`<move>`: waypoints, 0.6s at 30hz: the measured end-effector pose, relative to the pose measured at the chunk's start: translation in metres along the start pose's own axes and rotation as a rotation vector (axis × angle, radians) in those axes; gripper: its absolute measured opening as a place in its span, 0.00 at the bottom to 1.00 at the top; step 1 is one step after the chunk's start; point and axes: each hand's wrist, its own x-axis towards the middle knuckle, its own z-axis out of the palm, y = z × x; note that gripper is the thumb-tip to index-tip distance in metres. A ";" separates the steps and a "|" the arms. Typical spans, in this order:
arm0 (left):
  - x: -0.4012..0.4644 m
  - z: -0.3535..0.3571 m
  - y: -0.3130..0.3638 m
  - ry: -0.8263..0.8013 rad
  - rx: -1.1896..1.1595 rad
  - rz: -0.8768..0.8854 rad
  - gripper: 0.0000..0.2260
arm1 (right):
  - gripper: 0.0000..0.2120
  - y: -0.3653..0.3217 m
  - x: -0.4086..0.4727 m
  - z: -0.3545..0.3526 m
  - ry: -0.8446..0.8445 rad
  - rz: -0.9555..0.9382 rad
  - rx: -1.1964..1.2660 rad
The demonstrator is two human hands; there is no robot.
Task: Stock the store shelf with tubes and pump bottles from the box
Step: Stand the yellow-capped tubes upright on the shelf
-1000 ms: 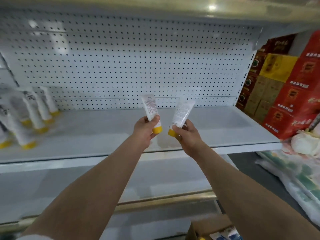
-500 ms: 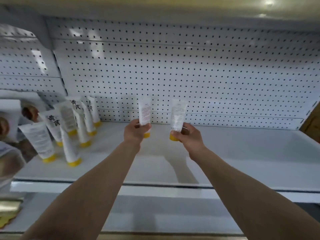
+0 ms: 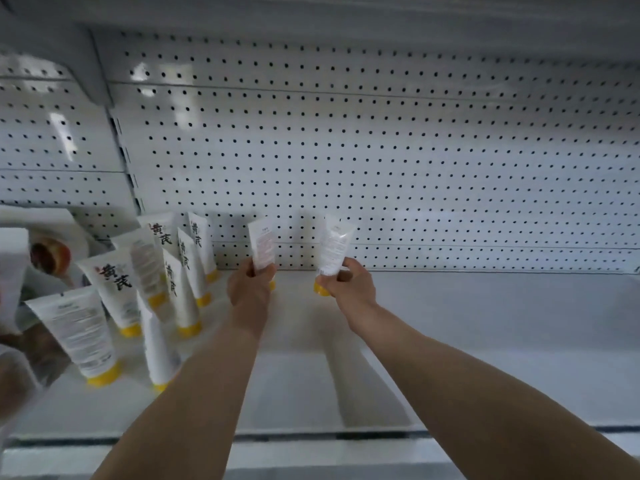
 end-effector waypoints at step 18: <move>0.059 -0.002 -0.019 0.182 0.302 0.008 0.17 | 0.18 0.008 0.048 0.078 0.030 0.001 -0.233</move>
